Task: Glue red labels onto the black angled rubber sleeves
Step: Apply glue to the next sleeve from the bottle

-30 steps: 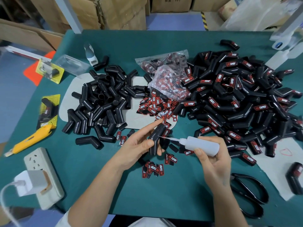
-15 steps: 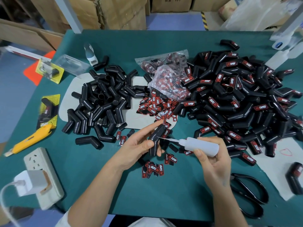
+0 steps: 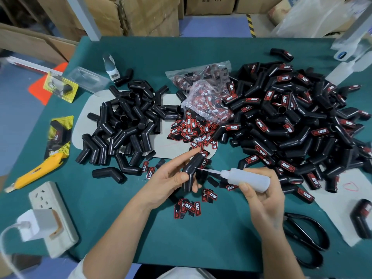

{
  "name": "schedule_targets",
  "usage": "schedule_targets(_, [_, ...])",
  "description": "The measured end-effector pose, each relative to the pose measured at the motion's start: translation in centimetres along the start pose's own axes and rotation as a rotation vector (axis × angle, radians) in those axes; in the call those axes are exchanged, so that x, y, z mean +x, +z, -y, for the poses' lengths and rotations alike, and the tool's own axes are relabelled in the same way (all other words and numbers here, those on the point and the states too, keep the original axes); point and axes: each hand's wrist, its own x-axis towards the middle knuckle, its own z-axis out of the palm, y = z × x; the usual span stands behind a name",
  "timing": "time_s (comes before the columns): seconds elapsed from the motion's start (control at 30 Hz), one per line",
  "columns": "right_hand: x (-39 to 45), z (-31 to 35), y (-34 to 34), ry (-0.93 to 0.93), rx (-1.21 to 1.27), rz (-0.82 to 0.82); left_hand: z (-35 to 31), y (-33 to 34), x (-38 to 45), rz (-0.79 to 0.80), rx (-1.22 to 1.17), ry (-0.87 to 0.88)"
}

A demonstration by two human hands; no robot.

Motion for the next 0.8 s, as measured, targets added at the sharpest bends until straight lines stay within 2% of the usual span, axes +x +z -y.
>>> schedule_targets(0.8, [0.10,-0.01,-0.23,0.026,0.008,-0.015,-0.12,0.03,-0.01,-0.007,0.055,-0.024])
